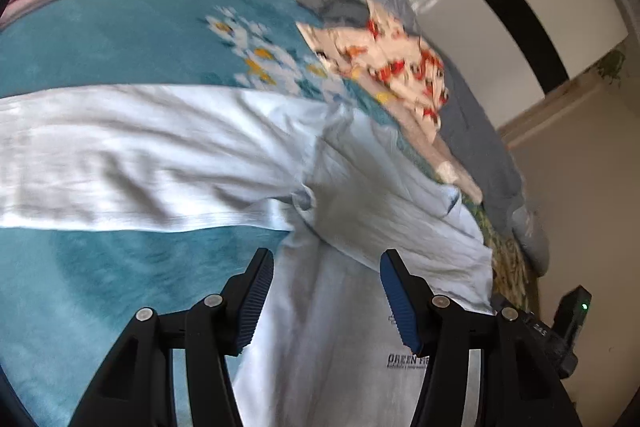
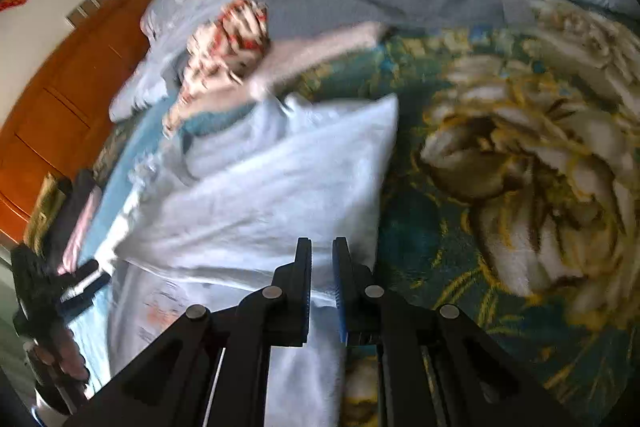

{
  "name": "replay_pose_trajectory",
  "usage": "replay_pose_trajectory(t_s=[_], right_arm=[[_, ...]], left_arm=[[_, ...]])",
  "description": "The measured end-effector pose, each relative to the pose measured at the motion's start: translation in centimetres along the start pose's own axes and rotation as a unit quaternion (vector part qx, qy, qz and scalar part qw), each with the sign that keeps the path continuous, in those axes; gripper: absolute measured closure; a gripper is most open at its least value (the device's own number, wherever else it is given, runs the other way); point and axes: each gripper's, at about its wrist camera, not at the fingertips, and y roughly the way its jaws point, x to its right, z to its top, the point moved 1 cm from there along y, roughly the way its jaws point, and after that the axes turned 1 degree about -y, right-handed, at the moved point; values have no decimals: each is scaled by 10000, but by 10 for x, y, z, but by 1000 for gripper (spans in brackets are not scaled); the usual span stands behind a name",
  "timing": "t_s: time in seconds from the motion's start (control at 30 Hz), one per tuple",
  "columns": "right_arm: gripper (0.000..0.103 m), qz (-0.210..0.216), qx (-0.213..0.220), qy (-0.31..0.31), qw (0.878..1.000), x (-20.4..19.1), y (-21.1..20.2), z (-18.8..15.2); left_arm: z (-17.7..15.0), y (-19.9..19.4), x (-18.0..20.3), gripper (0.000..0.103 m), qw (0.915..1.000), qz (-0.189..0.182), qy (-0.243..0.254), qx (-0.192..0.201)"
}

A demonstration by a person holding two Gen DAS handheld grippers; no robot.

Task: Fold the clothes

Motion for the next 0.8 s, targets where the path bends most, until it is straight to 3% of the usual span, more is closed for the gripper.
replay_pose_trajectory(t_s=[0.03,0.1,0.23,0.37,0.43,0.63,0.73,0.8], right_arm=[[87,38,121,-23,9999,-6,-7,-2],[57,135,292,-44,9995,-19,-20,-10],[52,64,274,-175,9995,-38,-28,-32],[52,102,297,95,9995,-42,-31,-45],[52,65,377,315,9988,-42,-31,-49],[52,74,271,247,9993,-61,-31,-56],[52,76,262,231,9994,-67,-32,-60],[52,78,230,312,9992,-66,-31,-62]], left_arm=[[1,-13,-8,43,9997,2,-145,198],[2,-46,-31,43,9954,176,-512,789],[8,-116,-93,43,9697,868,-1278,1891],[18,-158,-167,43,9395,1215,-2309,2218],[21,-165,-197,43,9306,1305,-2596,2227],[32,-160,-247,45,9212,1135,-3030,2162],[31,-161,-249,45,9183,1240,-3039,2214],[26,-168,-250,45,9115,1401,-3068,2354]])
